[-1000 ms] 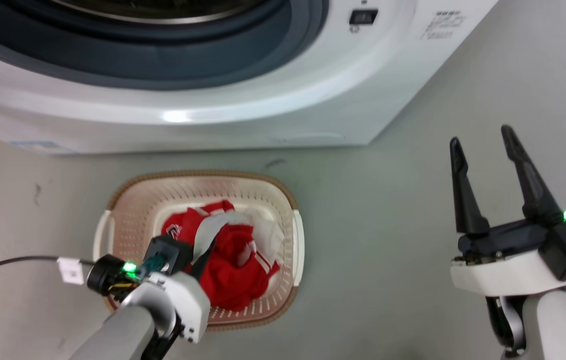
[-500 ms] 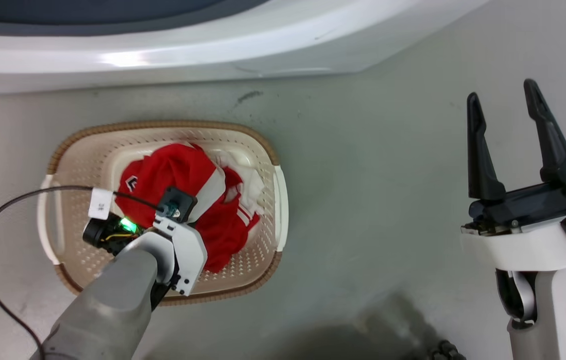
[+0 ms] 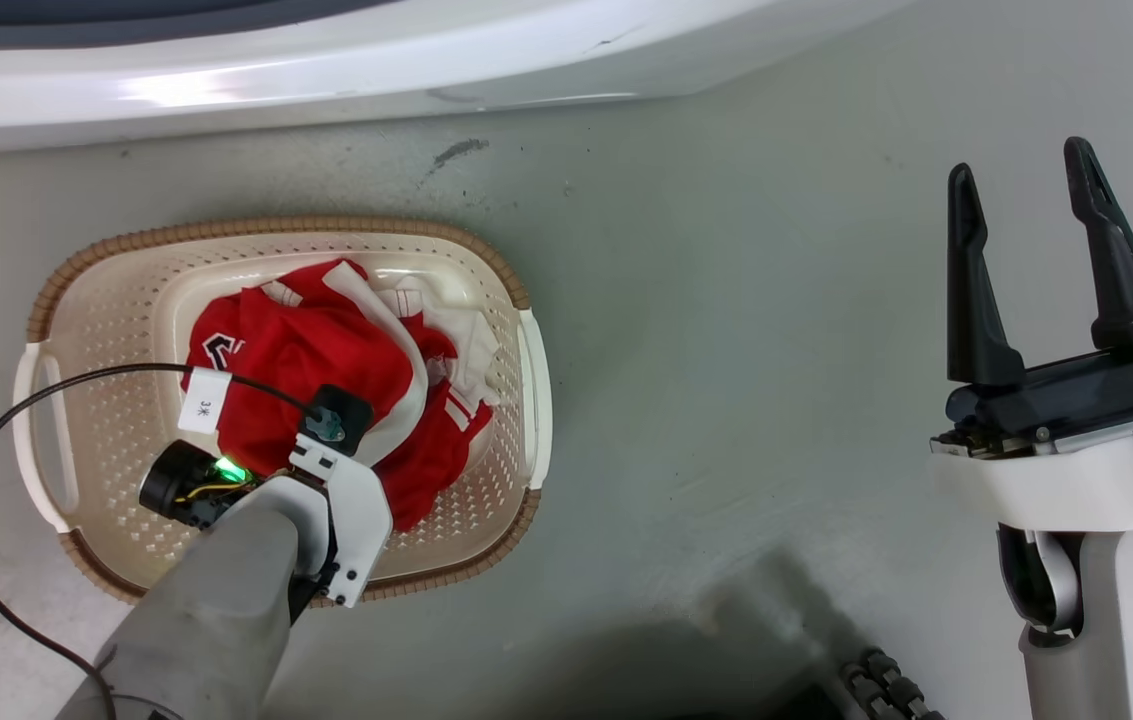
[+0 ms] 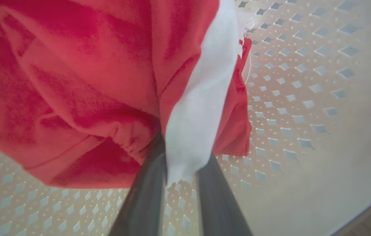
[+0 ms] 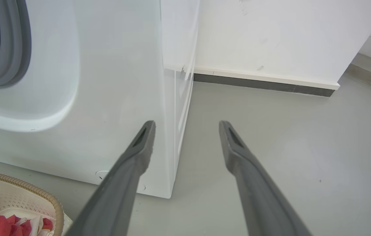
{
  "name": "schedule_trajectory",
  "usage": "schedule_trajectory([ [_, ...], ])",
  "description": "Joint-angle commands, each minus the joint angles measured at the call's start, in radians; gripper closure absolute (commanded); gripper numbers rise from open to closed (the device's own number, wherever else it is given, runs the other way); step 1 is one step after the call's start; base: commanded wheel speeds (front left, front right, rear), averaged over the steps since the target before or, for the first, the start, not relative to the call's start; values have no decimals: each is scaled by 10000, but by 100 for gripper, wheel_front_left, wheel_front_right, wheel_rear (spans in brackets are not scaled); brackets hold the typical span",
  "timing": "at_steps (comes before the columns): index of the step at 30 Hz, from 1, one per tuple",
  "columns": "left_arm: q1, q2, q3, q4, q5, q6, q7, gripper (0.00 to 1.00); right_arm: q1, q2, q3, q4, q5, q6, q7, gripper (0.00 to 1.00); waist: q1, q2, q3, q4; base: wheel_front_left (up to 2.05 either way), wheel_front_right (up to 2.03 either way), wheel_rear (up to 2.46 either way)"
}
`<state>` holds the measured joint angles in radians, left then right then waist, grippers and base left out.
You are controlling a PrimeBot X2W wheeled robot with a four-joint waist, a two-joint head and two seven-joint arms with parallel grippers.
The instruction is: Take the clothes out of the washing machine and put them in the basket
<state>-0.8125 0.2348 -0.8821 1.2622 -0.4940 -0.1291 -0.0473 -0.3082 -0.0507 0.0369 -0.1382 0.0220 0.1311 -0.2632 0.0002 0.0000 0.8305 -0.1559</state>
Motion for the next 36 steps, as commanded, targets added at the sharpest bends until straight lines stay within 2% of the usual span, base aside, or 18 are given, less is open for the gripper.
schedule_trajectory([
  [1,67,-81,-34,26,-125,-3,-52,0,-154,9,1,9,54,-7,-23,0,-2,0,-107,33,0,0,0],
  [8,485,-203,-277,-145,-594,-5,-531,0,115,9,64,171,-10,-7,-23,0,-2,0,-905,201,0,0,0],
  [14,897,-458,26,-256,-1248,-6,-1673,0,509,10,102,358,-69,-7,-23,0,-2,0,-1931,434,0,0,0],
  [20,1398,-622,254,-296,-1443,84,-2131,0,1012,6,181,538,-157,-7,-23,0,-2,0,-3114,673,0,0,0],
  [26,2106,-292,1029,-1760,-1277,747,-2192,0,1510,8,191,655,-268,-7,-23,0,-2,0,-4067,956,0,0,0],
  [33,3541,-43,2714,-4451,-519,1709,-2179,0,2027,8,150,784,-338,-7,-23,0,-2,0,-5003,1300,0,0,0],
  [36,3993,-56,3204,-5180,-144,1908,-2181,0,2175,8,140,819,-357,-7,-23,0,-2,0,-5250,1398,0,0,0],
])
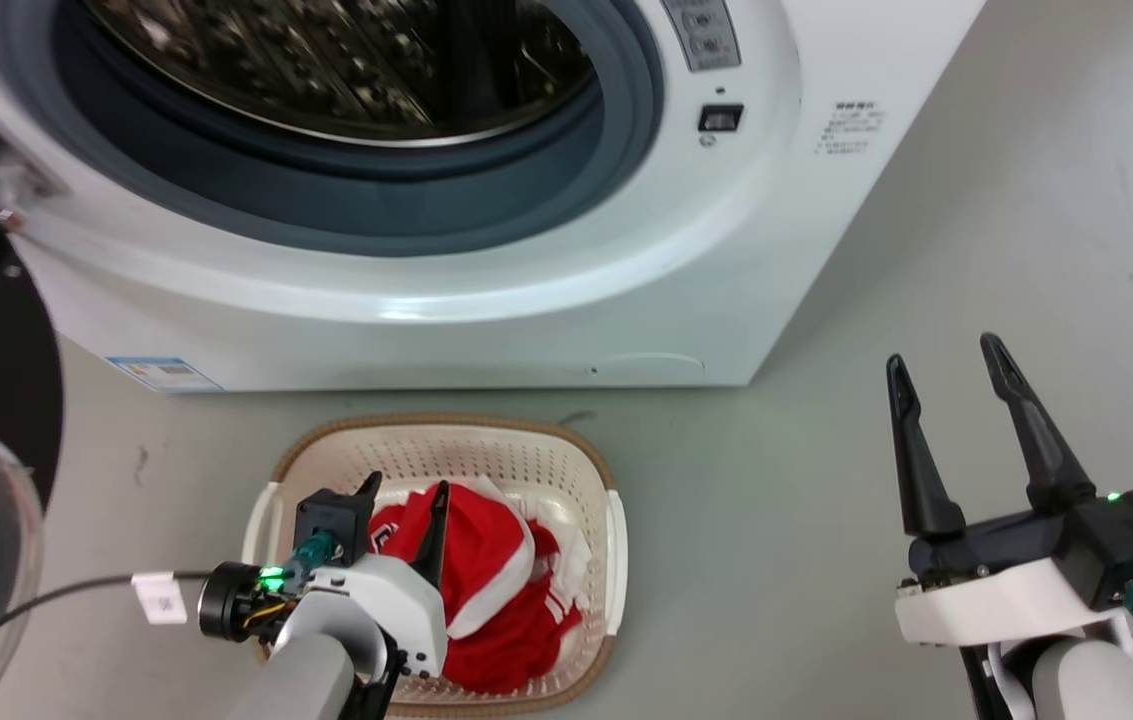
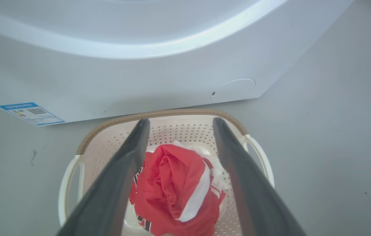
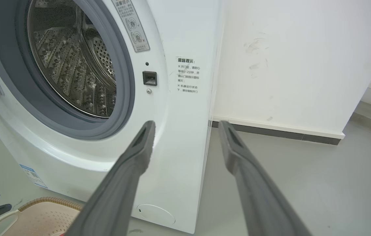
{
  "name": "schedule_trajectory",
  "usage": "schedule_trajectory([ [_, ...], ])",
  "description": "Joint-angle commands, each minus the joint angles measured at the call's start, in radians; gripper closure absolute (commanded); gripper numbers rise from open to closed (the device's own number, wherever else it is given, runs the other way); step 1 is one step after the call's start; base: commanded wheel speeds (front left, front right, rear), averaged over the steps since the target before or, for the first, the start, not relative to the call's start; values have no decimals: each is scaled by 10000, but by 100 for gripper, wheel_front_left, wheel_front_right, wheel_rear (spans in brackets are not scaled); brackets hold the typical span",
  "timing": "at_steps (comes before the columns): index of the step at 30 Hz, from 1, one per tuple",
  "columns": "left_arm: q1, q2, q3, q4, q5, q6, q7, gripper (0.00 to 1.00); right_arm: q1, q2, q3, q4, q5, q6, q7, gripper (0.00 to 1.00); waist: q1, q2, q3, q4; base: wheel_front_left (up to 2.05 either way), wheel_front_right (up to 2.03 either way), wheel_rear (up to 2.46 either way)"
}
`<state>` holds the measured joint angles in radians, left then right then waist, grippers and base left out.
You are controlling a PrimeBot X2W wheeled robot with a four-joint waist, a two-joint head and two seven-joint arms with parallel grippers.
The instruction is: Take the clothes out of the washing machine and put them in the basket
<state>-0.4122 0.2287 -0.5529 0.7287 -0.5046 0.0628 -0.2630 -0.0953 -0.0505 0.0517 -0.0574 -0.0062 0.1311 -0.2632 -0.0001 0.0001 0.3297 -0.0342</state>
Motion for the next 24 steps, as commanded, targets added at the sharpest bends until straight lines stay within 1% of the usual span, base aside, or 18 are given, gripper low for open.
schedule_trajectory([
  [1,203,-12,137,-202,141,74,-22,0,135,6,-14,27,-69,-7,-23,0,1,-1,-360,222,0,0,0],
  [9,1800,-218,1973,-2664,1613,593,-23,0,629,6,28,156,34,-7,-23,0,1,-1,-1224,390,0,0,0],
  [12,2318,-369,2599,-3478,2068,676,-24,0,759,8,32,144,62,-7,-23,0,1,-1,-1497,416,0,0,0],
  [19,3234,-794,3748,-4955,3045,657,-24,0,1098,6,-7,110,149,-7,-23,0,1,-1,-2021,492,0,0,0],
  [24,3772,-1089,4360,-5663,3573,608,-24,0,1332,6,-58,60,215,-7,-23,0,1,-1,-2320,501,0,0,0],
])
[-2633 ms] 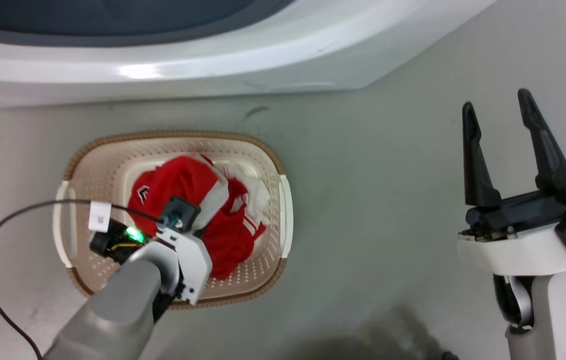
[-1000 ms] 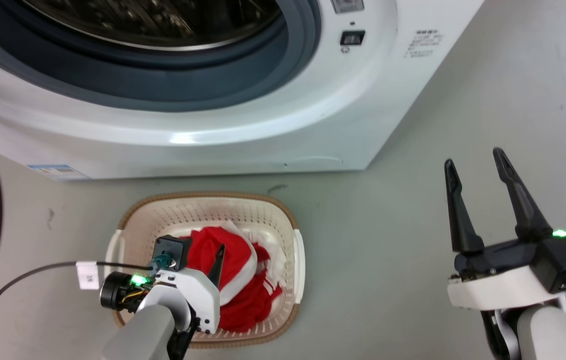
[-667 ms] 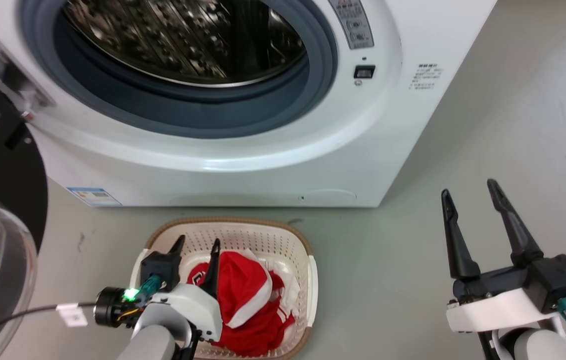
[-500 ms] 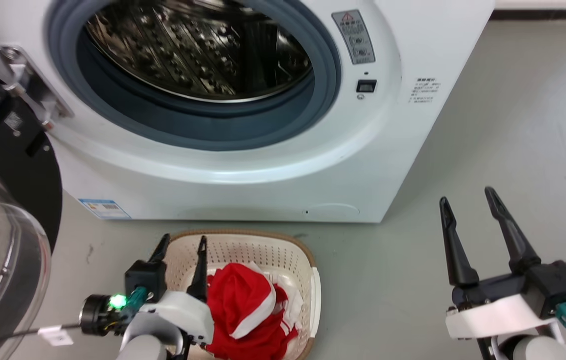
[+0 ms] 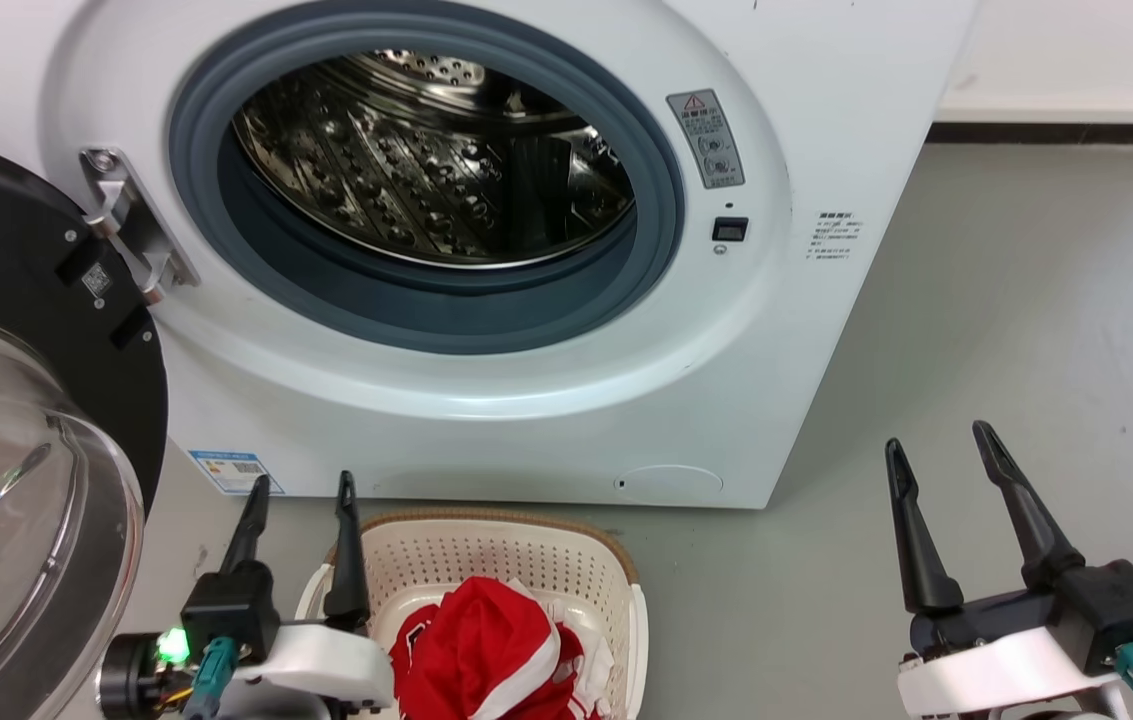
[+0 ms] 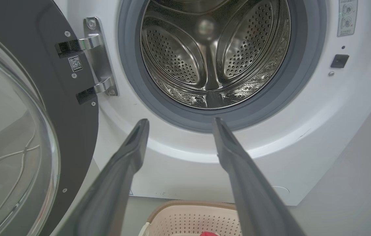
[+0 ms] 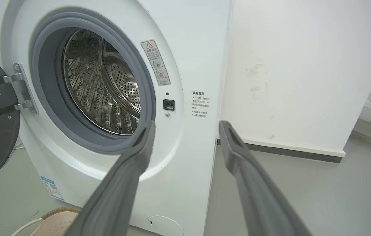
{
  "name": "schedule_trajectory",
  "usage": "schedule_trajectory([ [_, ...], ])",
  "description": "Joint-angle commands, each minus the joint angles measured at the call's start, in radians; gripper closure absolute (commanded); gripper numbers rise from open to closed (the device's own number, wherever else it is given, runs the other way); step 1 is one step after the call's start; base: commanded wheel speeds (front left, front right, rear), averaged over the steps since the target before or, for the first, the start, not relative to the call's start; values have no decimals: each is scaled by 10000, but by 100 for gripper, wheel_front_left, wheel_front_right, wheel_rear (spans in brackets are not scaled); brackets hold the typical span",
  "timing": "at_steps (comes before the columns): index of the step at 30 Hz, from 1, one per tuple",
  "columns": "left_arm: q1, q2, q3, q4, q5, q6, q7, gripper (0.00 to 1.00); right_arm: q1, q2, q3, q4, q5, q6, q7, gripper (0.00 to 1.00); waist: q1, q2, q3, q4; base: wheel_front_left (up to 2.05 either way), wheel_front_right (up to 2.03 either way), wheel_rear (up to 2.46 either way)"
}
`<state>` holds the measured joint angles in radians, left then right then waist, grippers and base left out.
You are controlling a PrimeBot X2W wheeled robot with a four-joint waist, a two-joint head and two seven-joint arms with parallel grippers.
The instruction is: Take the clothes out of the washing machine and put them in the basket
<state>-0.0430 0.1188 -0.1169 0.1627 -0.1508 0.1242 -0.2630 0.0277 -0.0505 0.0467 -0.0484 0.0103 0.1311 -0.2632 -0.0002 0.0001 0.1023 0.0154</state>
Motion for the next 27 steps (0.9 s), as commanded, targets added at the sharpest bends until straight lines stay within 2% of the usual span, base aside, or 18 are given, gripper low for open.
schedule_trajectory([
  [1,176,-33,124,-124,134,4,-24,0,157,8,-11,-34,48,-7,-23,0,2,-1,-106,6,0,0,0],
  [9,909,-293,792,-925,769,55,-25,0,498,6,-98,-3,151,-7,-23,0,2,-1,-596,-6,0,0,0],
  [27,1697,-622,1226,-1251,1006,-431,-25,0,1111,6,-142,73,352,-7,-23,0,2,-1,-1047,-153,0,0,0],
])
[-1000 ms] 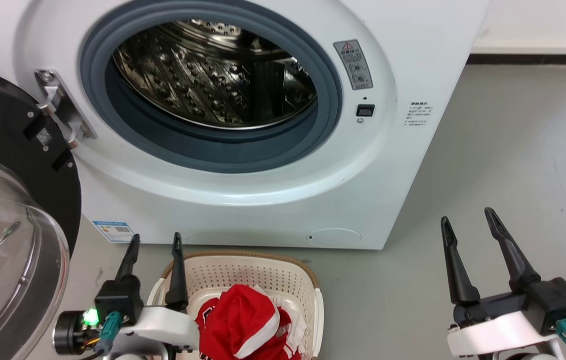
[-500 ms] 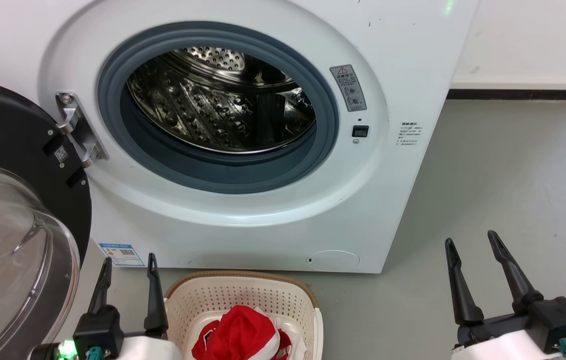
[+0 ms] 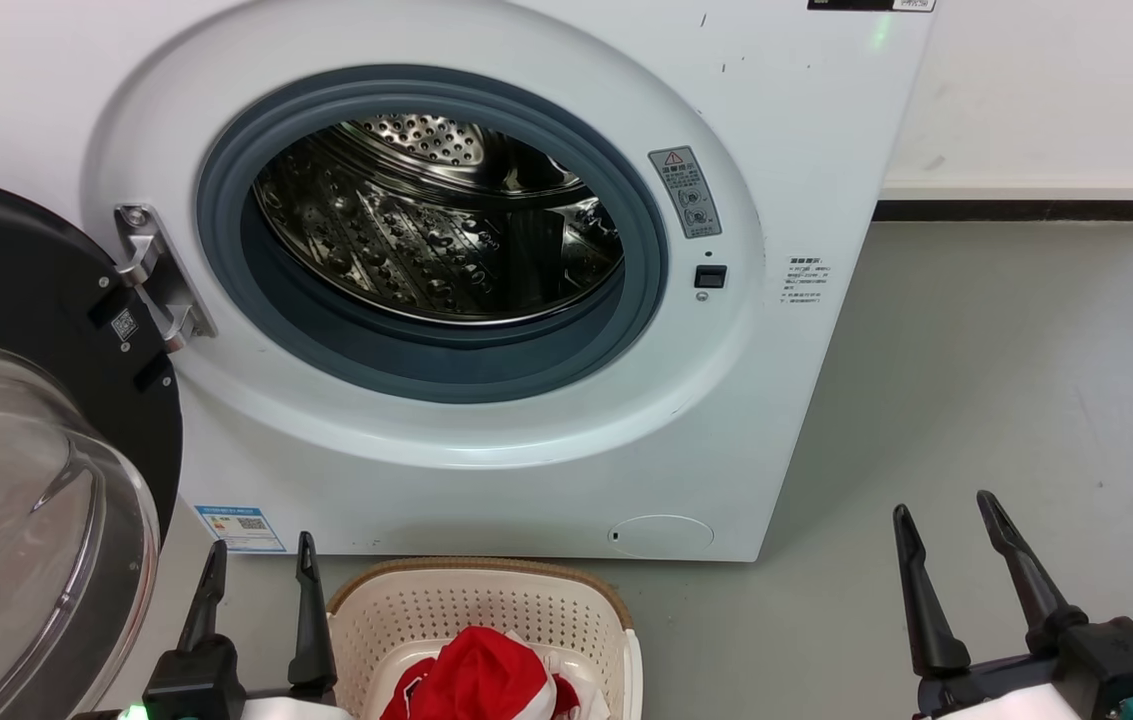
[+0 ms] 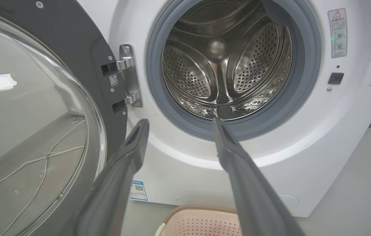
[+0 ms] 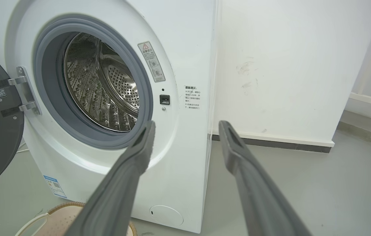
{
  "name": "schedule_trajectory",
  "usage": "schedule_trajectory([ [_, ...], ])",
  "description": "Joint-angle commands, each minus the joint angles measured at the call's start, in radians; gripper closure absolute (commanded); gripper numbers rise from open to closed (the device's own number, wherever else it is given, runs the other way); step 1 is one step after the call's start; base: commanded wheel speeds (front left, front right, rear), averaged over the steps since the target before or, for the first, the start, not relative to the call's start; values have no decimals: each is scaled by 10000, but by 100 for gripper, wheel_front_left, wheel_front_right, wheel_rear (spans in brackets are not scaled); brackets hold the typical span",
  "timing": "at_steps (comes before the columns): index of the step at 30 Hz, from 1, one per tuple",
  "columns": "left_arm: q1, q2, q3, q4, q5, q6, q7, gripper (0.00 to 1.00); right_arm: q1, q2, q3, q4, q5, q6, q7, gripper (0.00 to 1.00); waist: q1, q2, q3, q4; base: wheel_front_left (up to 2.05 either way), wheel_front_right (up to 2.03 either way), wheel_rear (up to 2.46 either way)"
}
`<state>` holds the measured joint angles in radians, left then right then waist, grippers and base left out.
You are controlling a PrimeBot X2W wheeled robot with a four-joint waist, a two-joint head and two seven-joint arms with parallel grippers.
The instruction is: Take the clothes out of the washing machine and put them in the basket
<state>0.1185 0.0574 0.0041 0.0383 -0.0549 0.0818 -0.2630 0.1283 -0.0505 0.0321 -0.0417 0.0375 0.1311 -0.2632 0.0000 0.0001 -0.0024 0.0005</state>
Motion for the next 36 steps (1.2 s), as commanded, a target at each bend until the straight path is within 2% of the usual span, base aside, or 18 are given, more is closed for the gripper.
schedule_trajectory([
  [1,96,-14,33,4,54,-25,-25,0,111,6,8,7,93,-7,-23,0,0,-1,-3,-11,0,0,0],
  [17,101,-65,173,85,173,-247,-25,0,111,6,-10,-13,139,-7,-23,0,0,-1,65,-36,0,0,0],
  [18,9,-48,146,71,147,-226,1,100,11,0,-2,0,110,0,0,100,1,-1,66,-36,0,0,0],
  [25,6,-63,117,638,-56,-243,129,100,49,-3,32,462,332,0,77,100,1,-1,68,-37,0,0,0],
  [36,-356,-64,275,853,-2374,-526,683,100,-328,-161,8,805,2820,-1,469,100,1,-1,67,-34,0,0,0],
])
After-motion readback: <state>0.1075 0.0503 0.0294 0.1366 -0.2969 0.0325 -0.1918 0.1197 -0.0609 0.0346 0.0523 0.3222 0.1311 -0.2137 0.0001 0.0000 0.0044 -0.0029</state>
